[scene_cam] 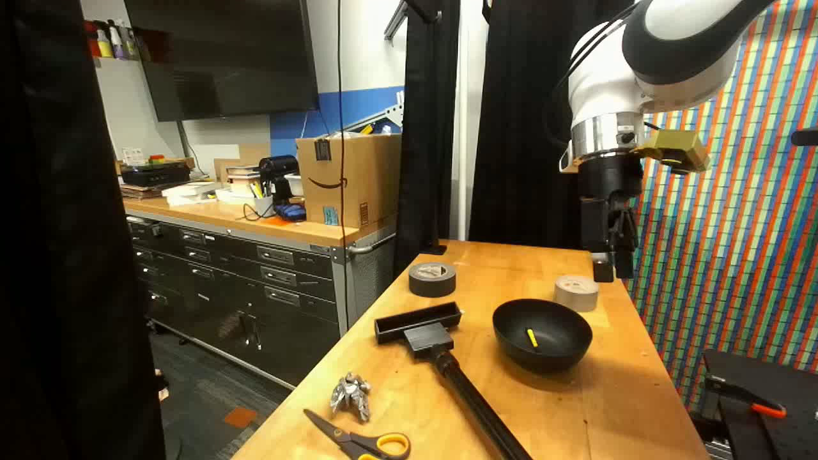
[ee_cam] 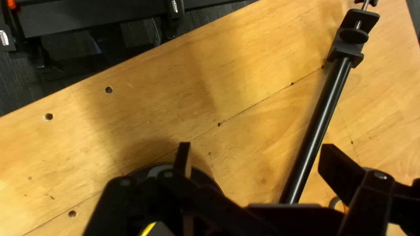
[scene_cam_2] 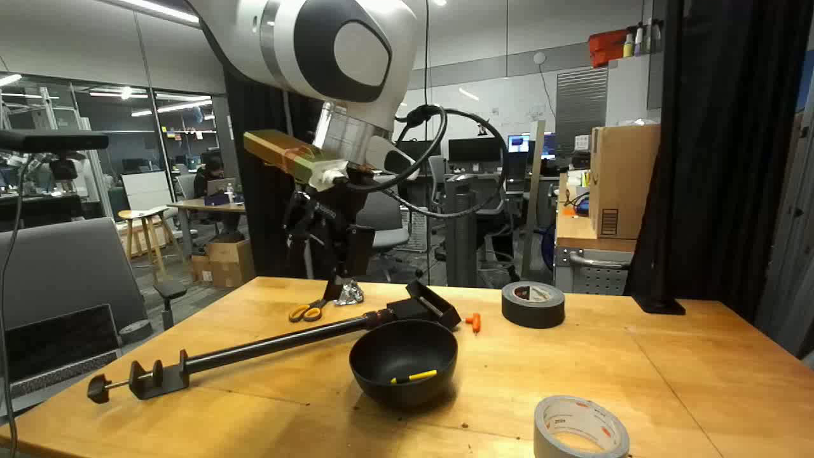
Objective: Remove the object in the bowl then put the scissors and tape inside.
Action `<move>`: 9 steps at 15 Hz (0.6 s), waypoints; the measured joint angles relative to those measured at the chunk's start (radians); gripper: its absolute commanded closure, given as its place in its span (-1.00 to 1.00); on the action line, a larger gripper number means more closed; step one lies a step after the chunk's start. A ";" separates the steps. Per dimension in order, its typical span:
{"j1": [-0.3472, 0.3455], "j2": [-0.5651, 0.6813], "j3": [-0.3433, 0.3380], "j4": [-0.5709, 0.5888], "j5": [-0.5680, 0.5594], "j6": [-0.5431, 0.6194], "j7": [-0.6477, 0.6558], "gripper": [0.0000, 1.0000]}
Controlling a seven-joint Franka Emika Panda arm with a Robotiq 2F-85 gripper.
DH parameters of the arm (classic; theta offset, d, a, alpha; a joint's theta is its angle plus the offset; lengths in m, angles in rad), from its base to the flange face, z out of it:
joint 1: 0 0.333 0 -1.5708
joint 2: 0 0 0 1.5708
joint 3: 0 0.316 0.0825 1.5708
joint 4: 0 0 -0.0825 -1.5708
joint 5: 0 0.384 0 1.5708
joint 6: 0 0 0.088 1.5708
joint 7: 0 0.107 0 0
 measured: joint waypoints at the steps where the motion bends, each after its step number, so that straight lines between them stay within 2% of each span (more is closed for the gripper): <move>1: 0.000 0.000 0.000 0.003 0.000 0.001 0.000 -1.00; 9: -0.001 -0.001 0.001 0.010 0.000 0.000 0.000 -1.00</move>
